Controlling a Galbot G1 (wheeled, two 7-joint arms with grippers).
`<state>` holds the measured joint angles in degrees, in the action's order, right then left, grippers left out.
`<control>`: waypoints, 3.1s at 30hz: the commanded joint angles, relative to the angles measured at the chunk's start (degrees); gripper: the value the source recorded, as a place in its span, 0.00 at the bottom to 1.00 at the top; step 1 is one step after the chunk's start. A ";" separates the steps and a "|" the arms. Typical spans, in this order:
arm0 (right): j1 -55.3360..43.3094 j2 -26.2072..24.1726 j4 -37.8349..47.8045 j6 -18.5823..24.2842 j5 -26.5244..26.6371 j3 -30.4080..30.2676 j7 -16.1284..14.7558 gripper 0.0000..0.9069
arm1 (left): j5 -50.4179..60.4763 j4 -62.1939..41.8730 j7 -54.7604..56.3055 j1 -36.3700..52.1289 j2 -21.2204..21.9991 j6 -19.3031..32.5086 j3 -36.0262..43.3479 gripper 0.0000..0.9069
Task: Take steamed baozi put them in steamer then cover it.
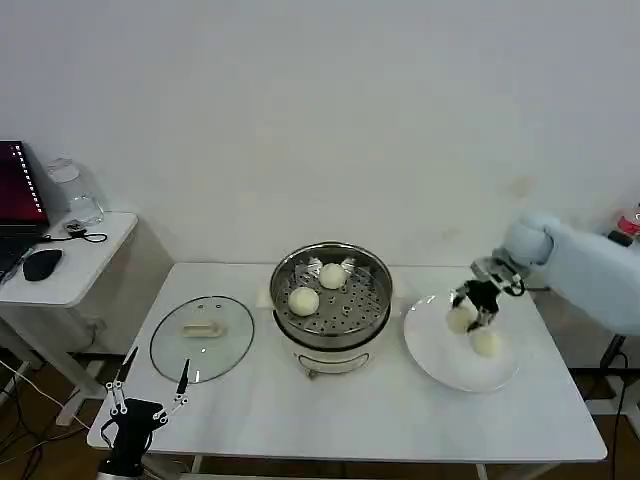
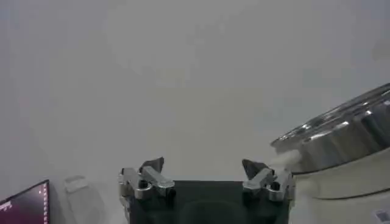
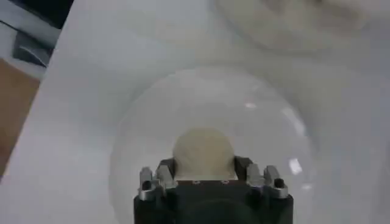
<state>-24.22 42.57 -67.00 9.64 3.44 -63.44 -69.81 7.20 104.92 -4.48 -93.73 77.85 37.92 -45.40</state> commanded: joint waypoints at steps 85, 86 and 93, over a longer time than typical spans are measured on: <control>-9.65 1.56 0.70 -4.74 18.69 -7.59 4.14 1.00 | -0.02 0.00 -0.28 1.62 -0.20 -0.19 1.26 1.00; -9.25 0.06 1.58 -5.42 18.49 -7.54 3.54 1.00 | 0.00 0.09 -0.31 1.70 -0.20 -0.24 1.40 1.00; -0.11 -7.05 5.69 -5.90 12.94 -3.53 4.02 1.00 | 0.21 0.46 -0.43 1.21 0.18 -0.23 1.84 1.00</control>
<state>-30.04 45.70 -66.55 8.73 11.90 -67.36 -65.57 7.36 105.19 -4.87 -92.19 77.96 37.67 -43.61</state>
